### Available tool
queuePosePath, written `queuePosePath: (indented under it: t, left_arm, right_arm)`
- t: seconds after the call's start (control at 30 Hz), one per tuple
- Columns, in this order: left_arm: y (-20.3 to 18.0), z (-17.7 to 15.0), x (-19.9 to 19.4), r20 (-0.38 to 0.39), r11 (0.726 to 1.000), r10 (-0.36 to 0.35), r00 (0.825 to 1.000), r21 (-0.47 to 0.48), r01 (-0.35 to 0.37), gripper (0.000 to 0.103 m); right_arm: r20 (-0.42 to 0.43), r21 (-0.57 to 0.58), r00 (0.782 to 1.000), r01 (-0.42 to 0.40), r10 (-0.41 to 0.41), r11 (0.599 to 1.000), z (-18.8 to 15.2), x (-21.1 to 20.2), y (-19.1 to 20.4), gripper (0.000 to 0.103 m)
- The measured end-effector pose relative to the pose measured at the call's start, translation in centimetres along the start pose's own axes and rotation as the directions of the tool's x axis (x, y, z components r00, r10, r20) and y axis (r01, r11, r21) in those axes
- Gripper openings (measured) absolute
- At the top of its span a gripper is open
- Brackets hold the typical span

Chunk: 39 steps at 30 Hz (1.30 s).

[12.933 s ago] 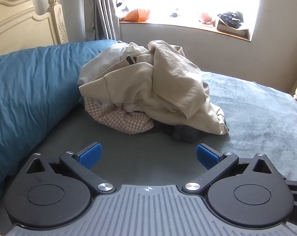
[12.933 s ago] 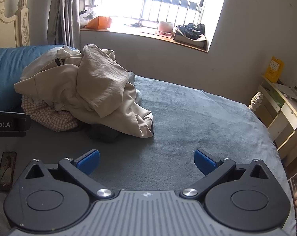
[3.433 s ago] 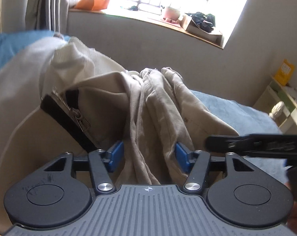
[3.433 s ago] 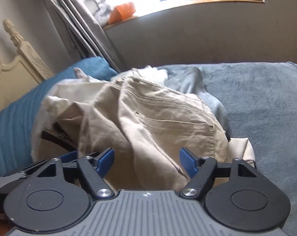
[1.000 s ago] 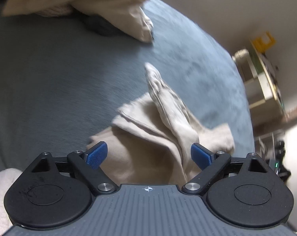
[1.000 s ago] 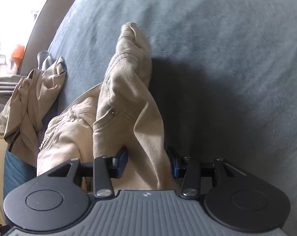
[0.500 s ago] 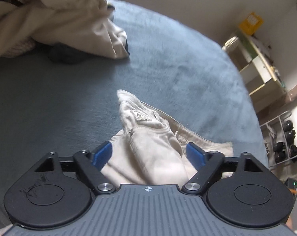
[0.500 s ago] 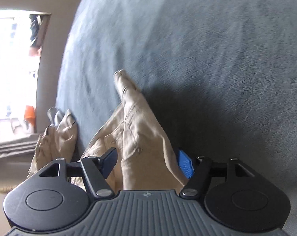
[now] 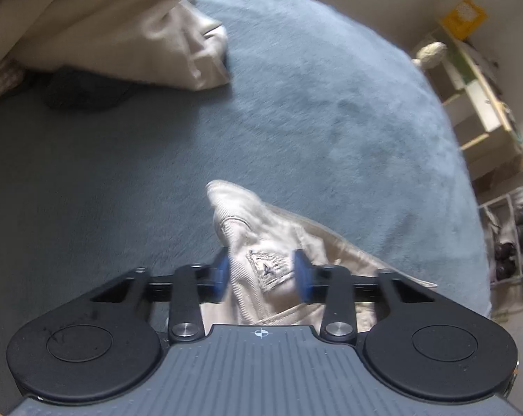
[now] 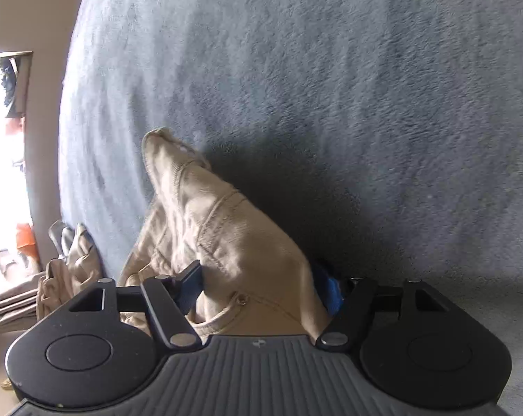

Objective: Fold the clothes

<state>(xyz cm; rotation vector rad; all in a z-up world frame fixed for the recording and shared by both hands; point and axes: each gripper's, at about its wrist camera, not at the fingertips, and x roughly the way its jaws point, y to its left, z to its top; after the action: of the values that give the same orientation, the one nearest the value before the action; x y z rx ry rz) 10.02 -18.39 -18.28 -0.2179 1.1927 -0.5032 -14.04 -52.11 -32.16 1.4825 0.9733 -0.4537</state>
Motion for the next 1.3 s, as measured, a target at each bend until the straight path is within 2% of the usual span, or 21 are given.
queuePosePath:
  t: [0.1,0.13,0.23,0.33,0.4,0.53,0.6,0.67,0.73,0.77,0.8,0.87,0.9,1.0,1.1,1.17,1.23,1.3]
  left_arm:
    - [-0.2,-0.1,-0.7,0.047,0.993,-0.115,0.992,0.020,0.114,0.025]
    - [-0.4,-0.2,-0.4,0.035,0.990,-0.136,0.990,0.031,0.134,0.026]
    - [-1.0,-0.3,0.8,-0.032,0.984,-0.166,0.986,0.065,0.168,0.026]
    - [-1.8,-0.2,2.3,-0.089,0.981,-0.165,0.982,0.090,0.173,0.026]
    - [-2.2,0.0,2.9,-0.106,0.979,-0.169,0.980,0.092,0.179,0.031]
    - [-3.3,0.6,4.4,-0.145,0.984,-0.137,0.980,0.098,0.152,0.039]
    - [-3.5,0.7,5.3,-0.176,0.987,-0.087,0.981,0.117,0.109,0.041]
    - [-3.9,0.6,6.0,-0.199,0.987,-0.033,0.979,0.147,0.063,0.040]
    - [-4.1,0.4,6.4,-0.208,0.984,0.016,0.978,0.178,0.022,0.034]
    - [-4.2,0.3,6.3,-0.206,0.981,0.033,0.978,0.193,0.008,0.022]
    - [-4.3,0.2,6.0,-0.199,0.978,0.046,0.979,0.209,-0.003,0.012]
    - [-4.1,0.2,5.2,-0.174,0.976,0.054,0.983,0.217,-0.016,0.008]
    - [-4.0,0.2,4.6,-0.156,0.977,0.054,0.986,0.214,-0.019,0.007]
    - [-4.0,0.3,2.0,-0.079,0.980,0.023,0.997,0.201,-0.006,0.006]
    - [-4.2,0.4,-1.3,-0.004,0.981,-0.044,0.999,0.187,0.044,0.006]
    - [-4.5,0.3,-3.3,0.037,0.979,-0.099,0.994,0.180,0.091,0.006]
    - [-5.0,0.0,-5.3,0.079,0.974,-0.161,0.984,0.176,0.146,0.006]
    - [-5.4,-0.3,-7.2,0.124,0.963,-0.233,0.965,0.166,0.211,0.006]
  right_arm:
    - [0.006,-0.088,0.999,-0.051,0.052,0.995,0.0,-0.1,1.1,0.062]
    - [0.010,-0.108,0.998,-0.063,0.065,0.992,0.0,-0.2,1.4,0.062]
    - [0.015,-0.098,0.999,-0.045,0.046,0.994,0.3,0.1,1.4,0.062]
    - [0.008,-0.056,1.000,-0.024,0.024,0.998,0.6,0.4,0.7,0.062]
    - [-0.010,-0.059,1.000,-0.027,0.026,0.998,0.5,0.6,0.8,0.062]
    - [-0.048,-0.077,0.998,-0.042,0.039,0.996,0.4,1.0,1.1,0.062]
    - [-0.073,-0.103,0.996,-0.065,0.057,0.993,0.3,1.2,1.6,0.065]
    - [-0.082,-0.123,0.996,-0.051,0.041,0.991,0.2,1.3,1.7,0.069]
    - [-0.091,-0.120,0.996,-0.018,0.007,0.993,0.4,1.7,1.4,0.069]
    - [-0.093,-0.116,0.996,0.000,-0.011,0.993,0.4,1.8,1.1,0.067]
    - [-0.089,-0.123,0.996,0.018,-0.029,0.992,0.3,1.9,1.2,0.063]
    - [-0.073,-0.160,0.996,0.045,-0.058,0.986,-0.1,1.8,1.8,0.054]
    - [-0.062,-0.192,0.996,0.055,-0.068,0.980,-0.4,1.4,2.3,0.041]
    - [-0.025,-0.284,0.996,0.073,-0.084,0.956,-1.2,0.3,3.9,0.021]
    - [0.024,-0.393,0.998,0.066,-0.062,0.917,-2.0,-1.4,6.3,0.020]
    - [0.059,-0.459,0.998,0.046,-0.021,0.887,-2.2,-3.3,7.4,0.019]
    - [0.087,-0.495,0.995,0.009,0.039,0.869,-2.6,-4.7,9.1,0.019]
    - [0.103,-0.512,0.987,-0.052,0.122,0.858,-2.8,-6.2,10.3,0.018]
